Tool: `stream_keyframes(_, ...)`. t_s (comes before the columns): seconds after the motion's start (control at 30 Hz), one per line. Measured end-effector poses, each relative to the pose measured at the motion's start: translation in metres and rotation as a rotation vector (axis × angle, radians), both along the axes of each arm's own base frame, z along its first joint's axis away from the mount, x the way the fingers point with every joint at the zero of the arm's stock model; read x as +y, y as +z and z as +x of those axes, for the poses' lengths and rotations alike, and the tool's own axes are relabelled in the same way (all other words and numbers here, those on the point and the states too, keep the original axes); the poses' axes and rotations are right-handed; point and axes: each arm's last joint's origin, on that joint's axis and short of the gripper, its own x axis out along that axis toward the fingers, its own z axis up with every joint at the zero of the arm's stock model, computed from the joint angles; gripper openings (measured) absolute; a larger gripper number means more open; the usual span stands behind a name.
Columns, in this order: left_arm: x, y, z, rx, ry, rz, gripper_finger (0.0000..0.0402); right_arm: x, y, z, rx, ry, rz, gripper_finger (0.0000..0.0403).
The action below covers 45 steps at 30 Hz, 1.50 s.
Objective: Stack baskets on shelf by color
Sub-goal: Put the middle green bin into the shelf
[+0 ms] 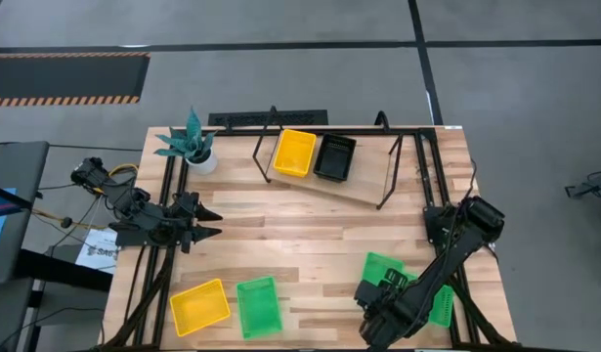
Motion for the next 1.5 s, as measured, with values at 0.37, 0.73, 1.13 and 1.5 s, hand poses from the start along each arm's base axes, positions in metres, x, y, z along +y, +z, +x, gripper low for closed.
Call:
stream_keyframes(0.37,0.000,0.000,0.000,0.001,0.002,0.001,0.0221,0.005,-0.024,0.000,0.071,-0.006,-0.046,0.0223)
stream_keyframes(0.73,0.000,0.000,0.000,0.002,0.003,-0.003,0.0221,0.004,-0.025,-0.002,0.075,-0.036,-0.051,0.0216)
stream_keyframes(1.13,0.000,0.000,0.000,0.002,0.004,-0.003,0.0221,0.001,-0.042,0.003,0.050,-0.055,0.009,0.0156)
stream_keyframes(1.5,0.000,0.000,0.000,0.002,0.003,-0.004,0.0221,0.005,-0.007,0.027,-0.016,0.038,0.108,0.0011)
